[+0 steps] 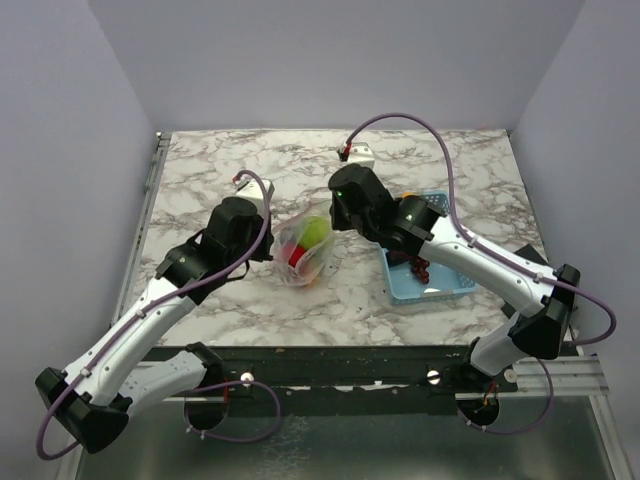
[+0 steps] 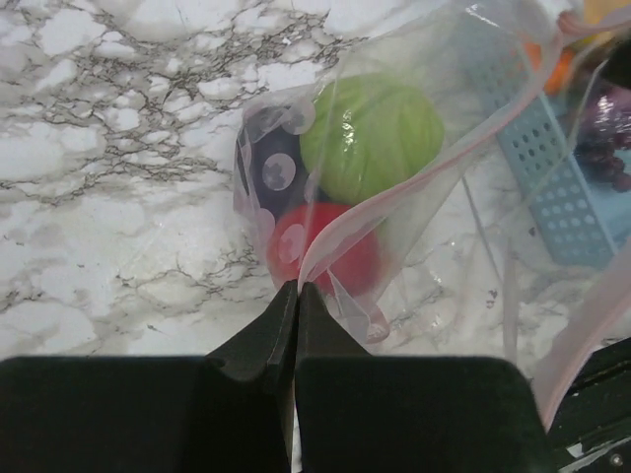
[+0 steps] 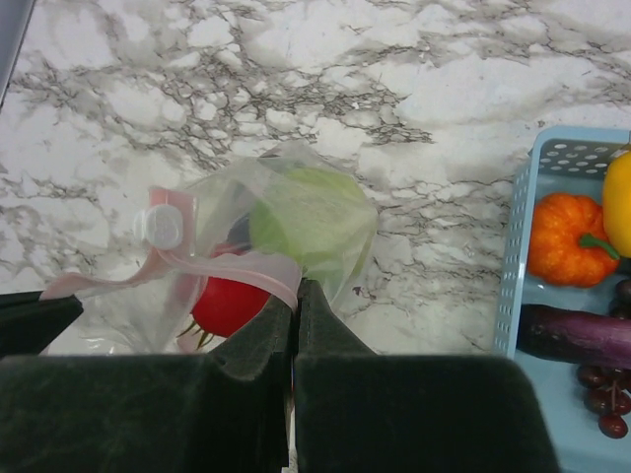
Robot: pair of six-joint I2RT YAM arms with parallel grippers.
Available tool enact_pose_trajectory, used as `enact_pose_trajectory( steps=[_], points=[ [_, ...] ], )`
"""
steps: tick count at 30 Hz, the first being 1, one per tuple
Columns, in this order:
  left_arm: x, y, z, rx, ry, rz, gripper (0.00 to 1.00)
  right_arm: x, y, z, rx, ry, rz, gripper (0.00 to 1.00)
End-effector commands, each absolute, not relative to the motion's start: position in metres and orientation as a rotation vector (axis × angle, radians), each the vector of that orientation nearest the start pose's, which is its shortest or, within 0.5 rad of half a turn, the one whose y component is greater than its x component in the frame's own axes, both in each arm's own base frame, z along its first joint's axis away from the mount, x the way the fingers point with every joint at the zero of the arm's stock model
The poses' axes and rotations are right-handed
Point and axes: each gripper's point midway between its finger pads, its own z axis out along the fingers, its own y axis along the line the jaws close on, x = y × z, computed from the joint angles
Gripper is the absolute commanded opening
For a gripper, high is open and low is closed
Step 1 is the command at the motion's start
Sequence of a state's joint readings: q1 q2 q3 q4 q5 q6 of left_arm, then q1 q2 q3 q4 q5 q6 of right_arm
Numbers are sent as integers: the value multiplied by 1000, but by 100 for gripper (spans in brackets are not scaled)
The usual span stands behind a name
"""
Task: Place the food in the zip-top bag and seal the zipper
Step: Adjust the zipper food storage bag at the center of the board.
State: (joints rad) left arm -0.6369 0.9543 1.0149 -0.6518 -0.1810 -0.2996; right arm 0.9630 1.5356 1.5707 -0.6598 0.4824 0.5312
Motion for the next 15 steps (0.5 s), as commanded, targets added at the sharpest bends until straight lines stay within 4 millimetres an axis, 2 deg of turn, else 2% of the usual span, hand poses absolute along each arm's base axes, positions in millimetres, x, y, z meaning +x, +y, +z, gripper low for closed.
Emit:
enact_pose_trajectory(
  steps=[1, 3, 6, 8, 10, 15],
  points=[
    [242, -160, 303, 223, 1987, -458, 0, 298, 315, 310, -147, 2059, 415, 1],
    [246, -155, 313, 210, 1965, -428, 0, 298, 313, 325, -137, 2028, 434, 1],
    [255, -148, 299, 188, 1997, -343, 0, 297, 312, 333, -134, 2005, 453, 1],
    [254, -153, 289, 197, 2027, -363, 0, 297, 309, 325, -132, 2017, 428, 1],
    [253, -157, 287, 199, 2031, -385, 0, 297, 309, 313, -138, 2044, 405, 1],
    [258, -148, 301, 176, 1991, -336, 0, 296, 311, 299, -139, 2059, 414, 1]
  ],
)
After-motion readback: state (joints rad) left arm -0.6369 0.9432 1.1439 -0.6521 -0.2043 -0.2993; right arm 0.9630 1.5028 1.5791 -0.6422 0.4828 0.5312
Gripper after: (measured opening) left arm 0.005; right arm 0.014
